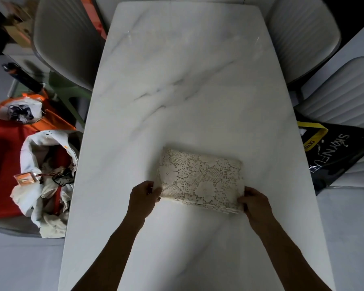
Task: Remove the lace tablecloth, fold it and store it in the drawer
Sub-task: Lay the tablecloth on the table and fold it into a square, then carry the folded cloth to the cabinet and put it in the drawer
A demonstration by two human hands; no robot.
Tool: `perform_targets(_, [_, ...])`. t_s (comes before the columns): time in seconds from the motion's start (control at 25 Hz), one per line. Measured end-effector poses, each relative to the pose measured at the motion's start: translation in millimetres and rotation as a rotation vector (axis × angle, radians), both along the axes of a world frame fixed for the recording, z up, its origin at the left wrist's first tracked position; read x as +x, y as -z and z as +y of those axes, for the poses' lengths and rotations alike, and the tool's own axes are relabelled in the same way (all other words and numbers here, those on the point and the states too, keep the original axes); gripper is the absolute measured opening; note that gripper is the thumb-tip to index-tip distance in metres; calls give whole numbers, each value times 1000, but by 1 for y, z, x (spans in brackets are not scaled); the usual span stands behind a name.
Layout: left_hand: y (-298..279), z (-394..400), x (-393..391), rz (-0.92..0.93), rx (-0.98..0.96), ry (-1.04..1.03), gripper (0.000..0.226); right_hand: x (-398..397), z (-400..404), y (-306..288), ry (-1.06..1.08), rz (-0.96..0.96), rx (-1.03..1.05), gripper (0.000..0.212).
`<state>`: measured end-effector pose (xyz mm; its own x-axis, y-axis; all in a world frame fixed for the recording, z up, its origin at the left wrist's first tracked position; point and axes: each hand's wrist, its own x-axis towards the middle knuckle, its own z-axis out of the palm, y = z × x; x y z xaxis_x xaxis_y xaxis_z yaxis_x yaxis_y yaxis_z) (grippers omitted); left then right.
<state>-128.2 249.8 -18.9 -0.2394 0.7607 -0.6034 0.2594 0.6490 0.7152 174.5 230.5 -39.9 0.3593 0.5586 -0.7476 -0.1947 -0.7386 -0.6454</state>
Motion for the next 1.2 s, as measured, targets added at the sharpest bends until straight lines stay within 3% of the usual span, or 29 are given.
perform_targets(0.16, [19, -9, 5, 280, 116, 48, 16, -15, 2, -3, -180, -471, -32, 40])
perform_targets(0.24, [25, -8, 8, 417, 164, 87, 38, -18, -3, 1, -247, -511, -33, 47])
perform_targets(0.32, [28, 4, 8, 300, 95, 115, 49, -18, -6, 4, -143, -283, -25, 48])
perform_targets(0.4, [24, 20, 11, 15, -69, 81, 45, -15, -1, 4, -36, -52, -59, 42])
perform_targets(0.48, [4, 23, 12, -189, -207, 53, 37, -9, -4, -6, -68, 81, -80, 39])
perform_targets(0.64, [-48, -28, -12, -636, -149, -132, 53, -7, -28, -45, -84, 470, 39, 50])
perform_targets(0.76, [-98, -104, -53, -790, 53, -231, 60, -41, -38, -84, -247, 656, 158, 57])
perform_targets(0.92, [-141, -232, -98, -616, 335, -570, 64, -124, -48, -144, -747, 702, 200, 64])
perform_targets(1.0, [-162, -302, -113, -447, 464, -670, 54, -175, -70, -172, -917, 704, 210, 54])
perform_targets(1.08, [-187, -384, -132, -314, 561, -814, 49, -244, -111, -197, -1074, 716, 228, 44])
perform_targets(1.2, [-207, -511, -158, -144, 676, -1066, 66, -343, -208, -223, -1302, 665, 388, 55])
